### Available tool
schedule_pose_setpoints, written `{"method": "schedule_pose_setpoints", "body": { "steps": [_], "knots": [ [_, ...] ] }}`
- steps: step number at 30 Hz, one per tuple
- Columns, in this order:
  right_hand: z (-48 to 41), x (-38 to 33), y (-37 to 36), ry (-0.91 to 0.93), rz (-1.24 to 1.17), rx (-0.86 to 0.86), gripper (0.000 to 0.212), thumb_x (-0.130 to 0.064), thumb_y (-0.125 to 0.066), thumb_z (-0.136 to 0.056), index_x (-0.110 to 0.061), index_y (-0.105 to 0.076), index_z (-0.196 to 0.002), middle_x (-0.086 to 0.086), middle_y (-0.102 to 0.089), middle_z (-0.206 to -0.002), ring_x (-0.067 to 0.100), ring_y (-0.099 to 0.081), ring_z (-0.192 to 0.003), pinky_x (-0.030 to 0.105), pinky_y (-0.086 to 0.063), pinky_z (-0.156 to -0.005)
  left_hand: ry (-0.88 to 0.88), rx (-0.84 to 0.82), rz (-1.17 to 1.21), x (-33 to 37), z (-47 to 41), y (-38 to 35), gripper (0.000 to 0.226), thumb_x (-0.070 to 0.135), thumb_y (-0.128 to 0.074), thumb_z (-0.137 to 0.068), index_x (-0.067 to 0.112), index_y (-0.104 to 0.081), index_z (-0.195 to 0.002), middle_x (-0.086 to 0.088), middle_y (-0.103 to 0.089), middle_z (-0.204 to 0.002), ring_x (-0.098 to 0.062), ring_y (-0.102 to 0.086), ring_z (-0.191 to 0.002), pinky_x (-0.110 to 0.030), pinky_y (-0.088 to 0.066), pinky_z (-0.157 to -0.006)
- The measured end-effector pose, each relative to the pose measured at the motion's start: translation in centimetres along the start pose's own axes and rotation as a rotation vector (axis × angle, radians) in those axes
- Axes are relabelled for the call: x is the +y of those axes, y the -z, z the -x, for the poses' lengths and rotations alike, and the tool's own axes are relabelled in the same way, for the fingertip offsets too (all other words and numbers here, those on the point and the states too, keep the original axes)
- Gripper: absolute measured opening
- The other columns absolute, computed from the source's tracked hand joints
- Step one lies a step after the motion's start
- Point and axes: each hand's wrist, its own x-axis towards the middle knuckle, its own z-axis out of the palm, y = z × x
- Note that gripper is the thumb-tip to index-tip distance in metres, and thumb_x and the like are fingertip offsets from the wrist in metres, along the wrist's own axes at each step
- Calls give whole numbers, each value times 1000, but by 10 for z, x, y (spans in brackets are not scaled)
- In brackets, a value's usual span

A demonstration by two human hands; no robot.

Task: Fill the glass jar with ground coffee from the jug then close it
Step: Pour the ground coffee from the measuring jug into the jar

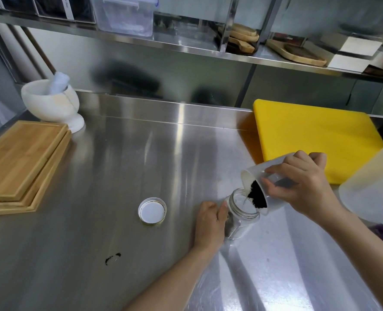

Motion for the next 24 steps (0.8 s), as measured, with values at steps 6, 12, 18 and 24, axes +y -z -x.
{"method": "schedule_pose_setpoints", "body": {
  "steps": [6,12,18,24],
  "knots": [
    [1,-1,-1,-5,-1,5,31,-37,-61,-80,-10,-69,-66,0,-49,-53,15,-34,-66,33,-19,-71,-8,1,5,0,-1,0,48,34,-40,-94,-5,-60,-73,-15,-55,-93,-14,-48,-84,-22,-37,-82],
    [0,-2,-3,12,-2,17,32,-37,-60,-81,-11,-68,-66,-1,-49,-53,16,-35,-65,35,-20,-69,-23,7,28,2,0,1,47,32,-41,-93,-6,-61,-73,-9,-50,-88,-21,-52,-86,-31,-41,-86],
    [-1,0,-4,23,7,36,31,-36,-61,-81,-10,-68,-65,0,-50,-53,16,-35,-66,33,-19,-71,-29,5,17,2,0,2,47,32,-41,-94,-6,-62,-75,-7,-49,-89,-17,-50,-88,-27,-38,-88],
    [1,1,-4,30,13,57,29,-34,-62,-80,-9,-68,-65,1,-48,-51,14,-35,-65,33,-18,-71,-24,-4,13,3,0,2,47,32,-41,-94,-6,-63,-79,-5,-48,-91,-17,-50,-88,-22,-37,-87]
  ]
}}
